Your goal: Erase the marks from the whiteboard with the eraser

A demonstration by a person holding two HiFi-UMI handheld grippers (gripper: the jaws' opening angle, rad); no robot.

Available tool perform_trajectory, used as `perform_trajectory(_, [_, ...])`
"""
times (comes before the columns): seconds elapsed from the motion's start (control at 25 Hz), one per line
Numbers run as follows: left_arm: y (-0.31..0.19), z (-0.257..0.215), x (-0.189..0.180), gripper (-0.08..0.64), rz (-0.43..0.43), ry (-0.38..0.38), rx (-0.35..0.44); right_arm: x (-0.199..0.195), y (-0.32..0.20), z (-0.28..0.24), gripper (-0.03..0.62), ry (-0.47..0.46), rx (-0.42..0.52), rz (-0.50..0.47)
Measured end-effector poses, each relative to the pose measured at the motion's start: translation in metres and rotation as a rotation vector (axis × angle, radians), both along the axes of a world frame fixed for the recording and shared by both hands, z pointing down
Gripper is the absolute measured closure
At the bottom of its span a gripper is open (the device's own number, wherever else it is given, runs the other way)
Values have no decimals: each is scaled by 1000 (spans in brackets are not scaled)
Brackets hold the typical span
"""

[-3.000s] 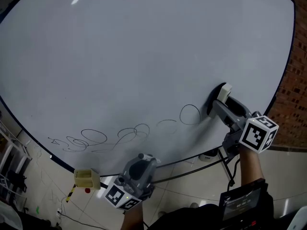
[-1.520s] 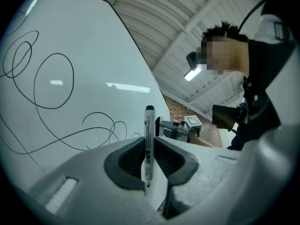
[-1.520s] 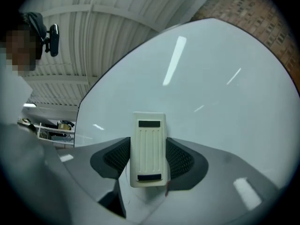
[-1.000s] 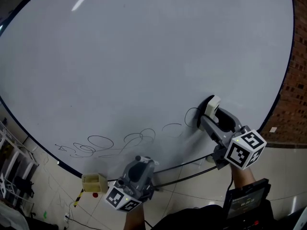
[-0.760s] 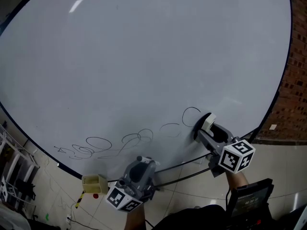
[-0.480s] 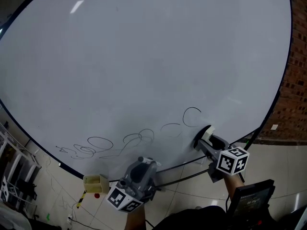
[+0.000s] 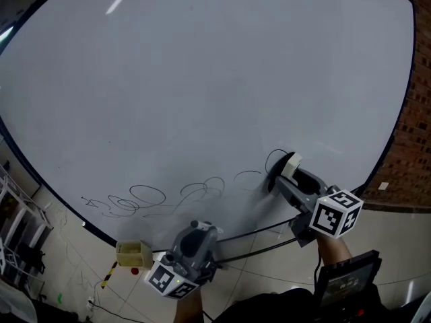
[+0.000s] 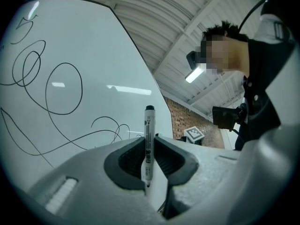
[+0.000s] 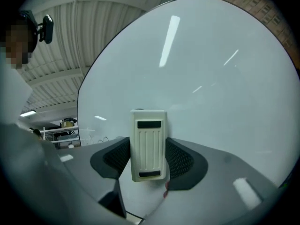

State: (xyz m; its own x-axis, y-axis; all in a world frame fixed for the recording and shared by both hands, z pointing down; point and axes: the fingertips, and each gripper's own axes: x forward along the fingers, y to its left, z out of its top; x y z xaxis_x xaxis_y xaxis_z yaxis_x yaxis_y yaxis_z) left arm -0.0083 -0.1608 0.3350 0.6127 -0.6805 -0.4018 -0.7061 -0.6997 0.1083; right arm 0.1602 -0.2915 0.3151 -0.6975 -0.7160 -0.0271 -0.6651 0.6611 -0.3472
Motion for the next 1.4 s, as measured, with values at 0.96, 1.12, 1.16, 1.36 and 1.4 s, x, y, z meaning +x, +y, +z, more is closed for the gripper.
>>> perform_trajectory(0.96, [-8,1,-5,502,35,35,-3,-19,6,90,354,238,-111,42])
perform_trajectory(1.12, [-7,1,-5,502,45,30,-2,15,-4,118,354,243,-166,136])
perform_trajectory(1.16, [-7,2,-6,502,46,30,-3,24,-7,118,354,239,-172,162])
perform_trajectory(1.36, [-6,4,-16,502,43,35,-3,37,-13,101,354,217,-165,240])
perform_trajectory(1.4, [-5,5,-19,502,42,35,-2,34,-11,96,354,219,-154,246])
